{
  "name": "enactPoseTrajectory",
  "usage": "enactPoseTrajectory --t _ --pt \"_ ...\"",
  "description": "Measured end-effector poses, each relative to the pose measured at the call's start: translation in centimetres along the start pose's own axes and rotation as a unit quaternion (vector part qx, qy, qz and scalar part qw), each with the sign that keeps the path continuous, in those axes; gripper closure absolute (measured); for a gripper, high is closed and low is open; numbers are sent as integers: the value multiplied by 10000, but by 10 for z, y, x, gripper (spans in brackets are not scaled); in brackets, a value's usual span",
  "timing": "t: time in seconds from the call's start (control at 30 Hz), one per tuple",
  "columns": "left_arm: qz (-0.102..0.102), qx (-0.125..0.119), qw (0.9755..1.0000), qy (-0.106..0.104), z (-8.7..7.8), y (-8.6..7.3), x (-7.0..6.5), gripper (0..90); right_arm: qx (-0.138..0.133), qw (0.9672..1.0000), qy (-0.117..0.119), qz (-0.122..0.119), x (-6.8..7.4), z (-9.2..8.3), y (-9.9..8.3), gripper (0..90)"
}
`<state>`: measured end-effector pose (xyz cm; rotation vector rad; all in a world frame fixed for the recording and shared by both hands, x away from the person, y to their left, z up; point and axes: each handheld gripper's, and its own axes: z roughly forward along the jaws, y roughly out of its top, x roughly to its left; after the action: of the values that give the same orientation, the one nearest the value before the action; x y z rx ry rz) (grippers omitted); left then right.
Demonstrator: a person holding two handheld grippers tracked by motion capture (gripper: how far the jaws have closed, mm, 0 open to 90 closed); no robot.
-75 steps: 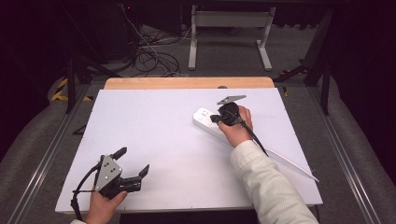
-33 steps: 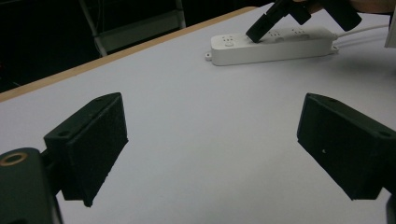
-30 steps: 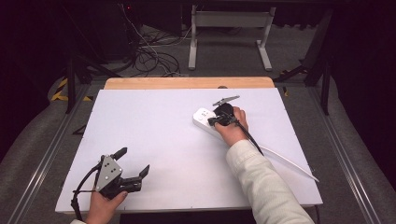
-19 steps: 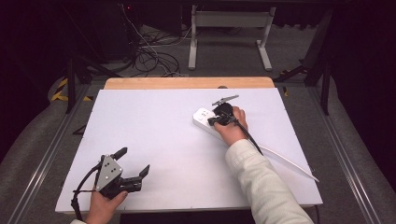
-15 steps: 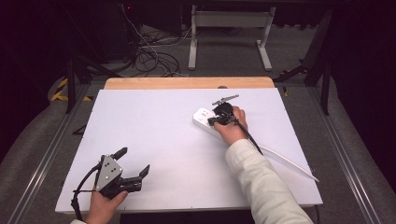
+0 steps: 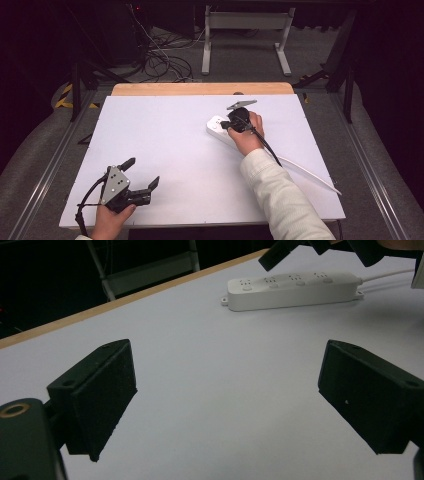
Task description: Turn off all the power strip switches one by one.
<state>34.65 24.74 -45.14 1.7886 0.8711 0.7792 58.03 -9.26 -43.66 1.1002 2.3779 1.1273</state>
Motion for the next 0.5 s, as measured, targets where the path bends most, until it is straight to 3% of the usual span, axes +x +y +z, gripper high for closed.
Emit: enactPoseTrajectory --t 0.13,0.5 --pt "30 0 10000 -8 0 0 -1 93 -318 9993 89 -156 5 -8 8 900" --pt "23 7 10000 -6 1 0 -1 93 -356 9992 146 -56 8 -1 13 900"
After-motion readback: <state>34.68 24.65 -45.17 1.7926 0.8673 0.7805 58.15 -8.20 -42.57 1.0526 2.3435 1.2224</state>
